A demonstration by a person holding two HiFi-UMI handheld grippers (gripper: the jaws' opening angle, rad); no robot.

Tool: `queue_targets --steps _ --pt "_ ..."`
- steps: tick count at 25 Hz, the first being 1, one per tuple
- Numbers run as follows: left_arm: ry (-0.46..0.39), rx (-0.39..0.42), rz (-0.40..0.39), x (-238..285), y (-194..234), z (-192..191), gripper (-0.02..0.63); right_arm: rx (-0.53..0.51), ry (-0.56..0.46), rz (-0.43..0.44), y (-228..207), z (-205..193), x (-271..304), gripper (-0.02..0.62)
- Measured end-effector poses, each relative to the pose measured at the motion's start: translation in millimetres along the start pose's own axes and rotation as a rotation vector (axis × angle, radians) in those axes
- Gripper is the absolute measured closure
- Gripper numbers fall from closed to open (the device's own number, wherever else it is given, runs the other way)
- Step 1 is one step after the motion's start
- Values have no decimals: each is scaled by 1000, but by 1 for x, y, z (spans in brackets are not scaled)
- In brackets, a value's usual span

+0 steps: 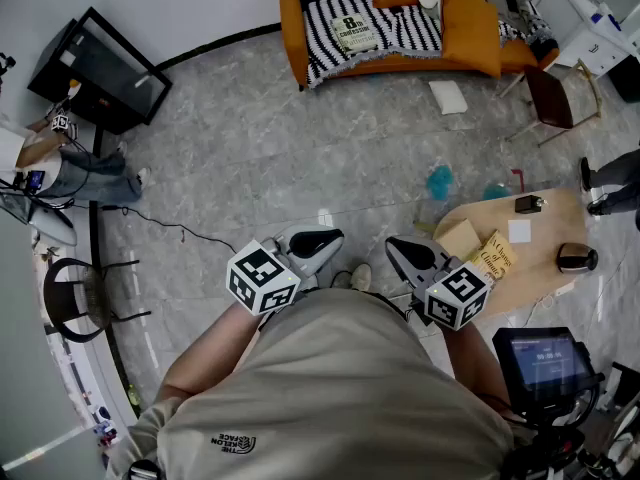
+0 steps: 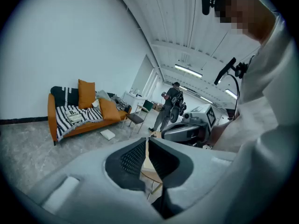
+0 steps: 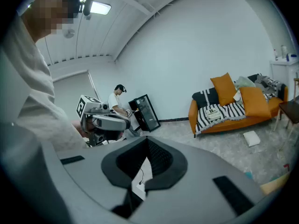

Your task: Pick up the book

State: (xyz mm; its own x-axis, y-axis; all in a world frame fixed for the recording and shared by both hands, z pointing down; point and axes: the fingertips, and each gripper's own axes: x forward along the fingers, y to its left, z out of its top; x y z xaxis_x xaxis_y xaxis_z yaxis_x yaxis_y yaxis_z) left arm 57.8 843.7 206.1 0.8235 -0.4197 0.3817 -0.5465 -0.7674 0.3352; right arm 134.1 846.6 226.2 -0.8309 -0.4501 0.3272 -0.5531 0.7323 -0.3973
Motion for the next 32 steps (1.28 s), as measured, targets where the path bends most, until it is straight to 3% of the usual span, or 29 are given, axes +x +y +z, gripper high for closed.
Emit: queue_targets --steps 4,10,16,23,32 --pt "6 3 0 7 -4 -2 581 -8 4 2 -4 -3 -5 583" --pt "12 -19 15 42 3 8 581 -9 16 -2 -47 1 -10 583" --pt "14 -31 22 58 26 20 581 61 -22 -69 -94 12 2 581" --pt "30 -26 -23 71 114 52 598 100 -29 -75 -138 49 66 557" --pt "55 46 -105 69 273 130 598 381 -106 -109 -220 113 197 505"
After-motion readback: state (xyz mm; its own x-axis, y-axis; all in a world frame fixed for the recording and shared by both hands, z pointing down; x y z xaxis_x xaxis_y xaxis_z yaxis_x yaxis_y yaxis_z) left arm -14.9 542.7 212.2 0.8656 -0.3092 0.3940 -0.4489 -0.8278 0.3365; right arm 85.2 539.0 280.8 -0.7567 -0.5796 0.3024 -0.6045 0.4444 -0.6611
